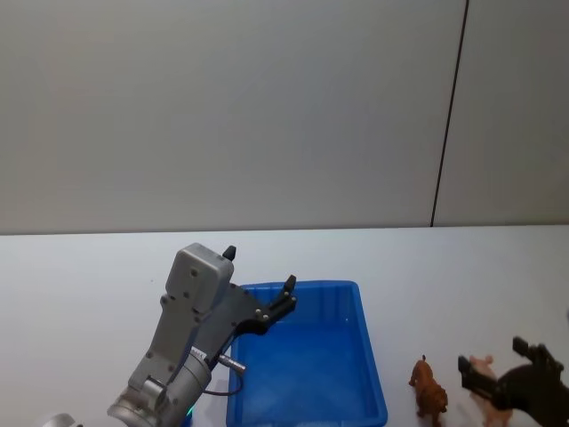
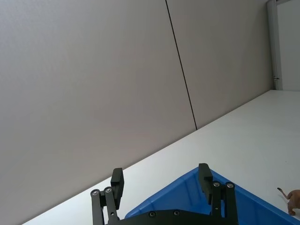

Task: Pick up the two dolls from the table and place them into the box.

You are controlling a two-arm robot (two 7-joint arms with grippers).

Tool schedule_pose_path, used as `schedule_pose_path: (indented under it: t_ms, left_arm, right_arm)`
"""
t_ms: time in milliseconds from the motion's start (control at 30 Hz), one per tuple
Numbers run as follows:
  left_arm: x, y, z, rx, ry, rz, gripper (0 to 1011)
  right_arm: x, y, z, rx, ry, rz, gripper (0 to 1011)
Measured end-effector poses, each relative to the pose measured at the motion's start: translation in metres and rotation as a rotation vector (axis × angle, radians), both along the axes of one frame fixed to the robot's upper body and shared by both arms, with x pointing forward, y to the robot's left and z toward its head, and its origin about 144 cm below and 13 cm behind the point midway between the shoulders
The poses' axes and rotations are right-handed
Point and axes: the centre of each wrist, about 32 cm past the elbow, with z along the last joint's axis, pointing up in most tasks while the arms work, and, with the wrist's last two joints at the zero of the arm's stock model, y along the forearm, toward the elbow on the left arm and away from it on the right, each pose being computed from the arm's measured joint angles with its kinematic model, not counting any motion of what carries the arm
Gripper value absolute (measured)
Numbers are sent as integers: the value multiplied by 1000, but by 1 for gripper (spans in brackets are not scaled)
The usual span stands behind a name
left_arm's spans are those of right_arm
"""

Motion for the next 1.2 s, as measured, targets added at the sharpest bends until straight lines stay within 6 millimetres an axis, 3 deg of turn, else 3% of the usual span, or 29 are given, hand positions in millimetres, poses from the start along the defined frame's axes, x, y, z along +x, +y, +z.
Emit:
schedule_pose_path:
  t_ms: [433,600,1200]
  left_arm:
    - [0,0,0,0,0,0,1001]
    - [0,0,0,0,0,0,1001]
    - [0,0,0,0,0,0,1001]
  right_arm:
    - [3,-6,-24,-14,144,17,1001]
    - [3,-6,-30,-6,178,22,929]
    - [-1,-2,-31,-20,126,30,390]
